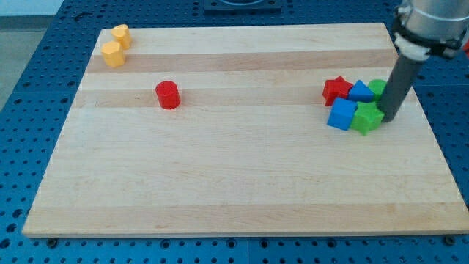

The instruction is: Push the green star towards the left

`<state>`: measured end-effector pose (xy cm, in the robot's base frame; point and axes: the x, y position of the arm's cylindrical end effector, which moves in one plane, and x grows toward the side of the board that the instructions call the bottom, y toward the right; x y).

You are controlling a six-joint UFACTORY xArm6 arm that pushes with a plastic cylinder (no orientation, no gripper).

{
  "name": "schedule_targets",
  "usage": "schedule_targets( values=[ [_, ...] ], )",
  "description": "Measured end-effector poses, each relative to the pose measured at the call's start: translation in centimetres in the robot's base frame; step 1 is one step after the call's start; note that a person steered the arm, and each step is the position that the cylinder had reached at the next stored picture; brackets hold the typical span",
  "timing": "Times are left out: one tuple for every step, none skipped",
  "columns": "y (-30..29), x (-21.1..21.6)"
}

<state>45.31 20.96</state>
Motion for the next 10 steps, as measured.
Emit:
schedule_targets(
  values=[
    [-3.9, 4.7],
    [-5.9, 7.8],
    [-2.1, 7.9],
    [4.0, 6.2],
    [5.0, 3.1],
    [0.0, 3.0],
    [-8.5, 3.0],
    [-16.9, 3.8],
    [-21.5, 4.5],
    [-24.6, 4.5]
  ],
)
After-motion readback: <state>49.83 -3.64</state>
